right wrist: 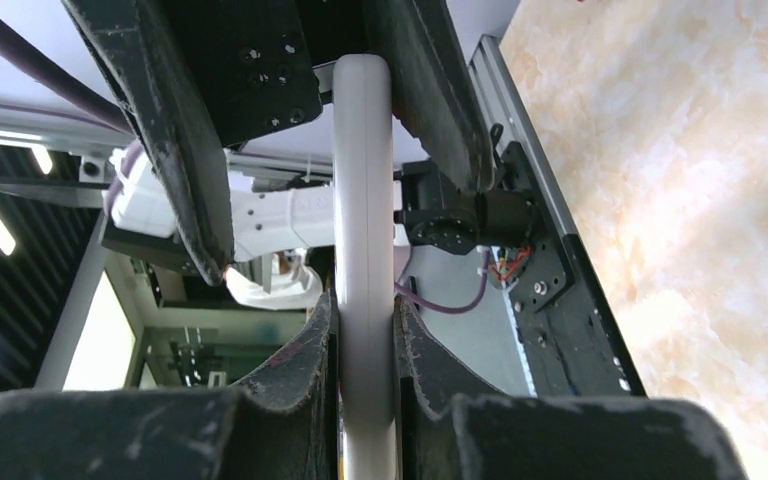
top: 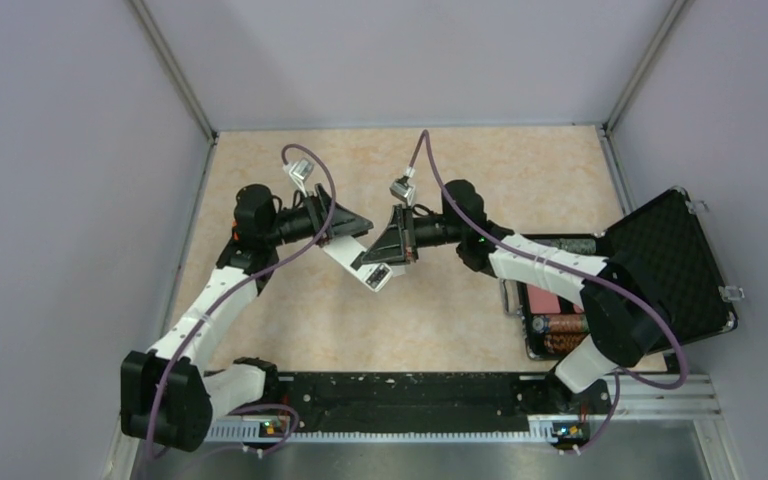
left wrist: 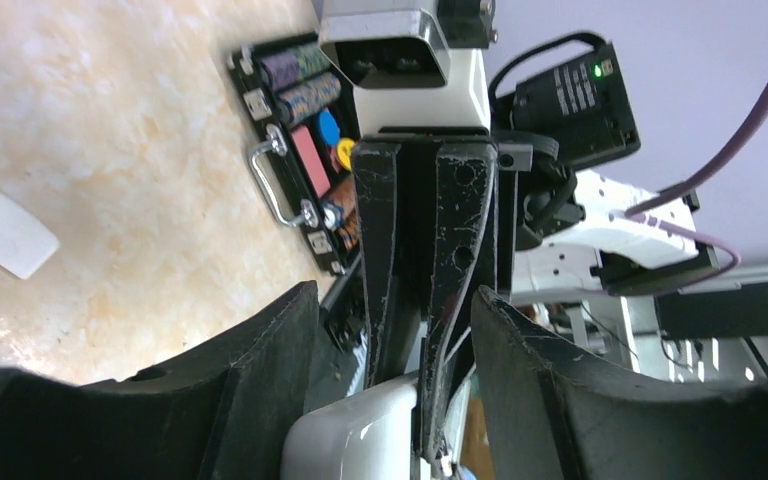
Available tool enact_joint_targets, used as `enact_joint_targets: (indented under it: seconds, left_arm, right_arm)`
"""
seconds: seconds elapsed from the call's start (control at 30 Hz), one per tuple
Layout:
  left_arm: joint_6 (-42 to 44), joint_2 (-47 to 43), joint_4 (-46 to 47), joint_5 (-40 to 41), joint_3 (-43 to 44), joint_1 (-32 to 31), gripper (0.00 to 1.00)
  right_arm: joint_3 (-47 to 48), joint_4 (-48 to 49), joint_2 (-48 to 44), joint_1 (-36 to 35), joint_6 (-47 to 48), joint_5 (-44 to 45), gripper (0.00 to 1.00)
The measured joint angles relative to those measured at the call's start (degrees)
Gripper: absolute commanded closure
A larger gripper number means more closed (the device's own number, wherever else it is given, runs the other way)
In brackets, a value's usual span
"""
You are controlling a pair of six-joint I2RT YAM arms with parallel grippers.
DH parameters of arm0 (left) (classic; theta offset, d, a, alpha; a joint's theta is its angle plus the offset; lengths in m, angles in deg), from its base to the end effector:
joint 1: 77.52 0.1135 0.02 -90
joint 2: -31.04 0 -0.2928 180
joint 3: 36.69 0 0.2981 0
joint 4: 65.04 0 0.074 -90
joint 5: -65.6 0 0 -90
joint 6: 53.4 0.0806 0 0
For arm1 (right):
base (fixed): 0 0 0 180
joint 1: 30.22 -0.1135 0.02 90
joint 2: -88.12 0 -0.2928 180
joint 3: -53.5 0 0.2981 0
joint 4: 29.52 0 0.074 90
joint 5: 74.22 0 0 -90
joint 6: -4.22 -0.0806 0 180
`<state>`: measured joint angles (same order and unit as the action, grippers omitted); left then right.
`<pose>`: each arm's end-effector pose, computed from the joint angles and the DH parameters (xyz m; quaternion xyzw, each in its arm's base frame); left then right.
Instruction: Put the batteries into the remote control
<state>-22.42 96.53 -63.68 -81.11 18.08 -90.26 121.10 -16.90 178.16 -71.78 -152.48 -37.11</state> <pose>0.2857 -0.1337 0.3052 0.0189 0.7378 -0.6271 0.2491 0.2691 0.3244 0.2716 -0.1308 0.7310 0.6669 0.0618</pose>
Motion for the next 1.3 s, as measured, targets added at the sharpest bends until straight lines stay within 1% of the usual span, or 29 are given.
enact_joint_targets:
  seconds: [0.13, 0.23, 0.37, 0.47, 0.6, 0.77, 0.83, 0.93, 0.97, 1.07, 1.13, 1.17, 1.2, 1.27, 1.3]
  left_arm:
    - [0.98, -3.43, -2.45, 5.55, 0.52, -0.04, 0.38]
    - [2.43, -4.94, -4.87, 8.24, 1.03, -0.04, 0.38]
    - [5.49, -6.14, -10.51, 10.23, 1.75, 0.22, 0.38]
    - [5.95, -6.14, -12.20, 10.27, 2.93, 0.48, 0.39]
    - [3.28, -6.10, -11.04, 9.70, 3.08, 0.66, 0.41]
    - [-5.60, -6.10, -1.64, 9.51, -1.07, 0.68, 0.50]
    - [-8.04, -6.10, 0.92, 9.81, -2.51, 0.68, 0.51]
    - [-10.10, -6.27, 2.19, 10.69, -3.48, 0.61, 0.51]
    - [-10.36, -6.54, 2.36, 11.04, -3.63, 0.59, 0.53]
    - [-11.15, -7.65, 2.49, 11.63, -4.22, 0.57, 0.68]
    - [-11.78, -8.24, 2.49, 12.28, -4.50, 0.57, 0.86]
    - [-12.90, -8.39, 2.78, 12.39, -4.57, 0.59, 0.98]
    - [-13.75, -8.50, 3.15, 12.57, -4.59, 0.59, 1.00]
    - [-14.47, -8.50, 3.54, 12.66, -4.59, 0.66, 1.00]
    - [-14.53, -8.48, 3.45, 12.66, -4.59, 0.66, 1.00]
  right_arm:
    - [-0.85, 2.82, -1.18, -0.46, -2.80, 2.62, 1.00]
    - [-1.01, 3.28, -2.05, -0.50, -3.45, 5.07, 1.00]
    - [-1.01, 2.99, -4.02, -0.11, -3.32, 8.41, 1.00]
    - [-1.01, 1.33, -5.64, 0.00, -2.56, 9.79, 1.00]
    - [-1.01, 0.70, -6.58, 0.00, -2.08, 10.88, 1.00]
    - [-1.01, 1.53, -6.56, 0.00, -2.86, 11.72, 1.00]
    - [-1.07, 1.53, -6.16, 0.00, -3.48, 12.26, 1.00]
    - [-1.22, 2.29, -5.68, 0.00, -4.70, 13.38, 1.00]
    - [-1.22, 2.73, -5.49, -0.02, -5.18, 13.77, 1.00]
    - [-1.25, 3.91, -4.85, -0.04, -6.40, 15.43, 1.00]
    - [-1.25, 4.76, -4.39, -0.07, -6.88, 15.76, 1.00]
    - [-1.25, 5.14, -4.11, -0.09, -6.97, 15.78, 1.00]
    - [-1.25, 5.77, -3.80, -0.22, -7.06, 15.72, 1.00]
    - [-1.25, 6.71, -3.50, -0.28, -7.39, 15.76, 1.00]
    - [-1.25, 6.67, -3.50, -0.28, -7.50, 15.74, 0.98]
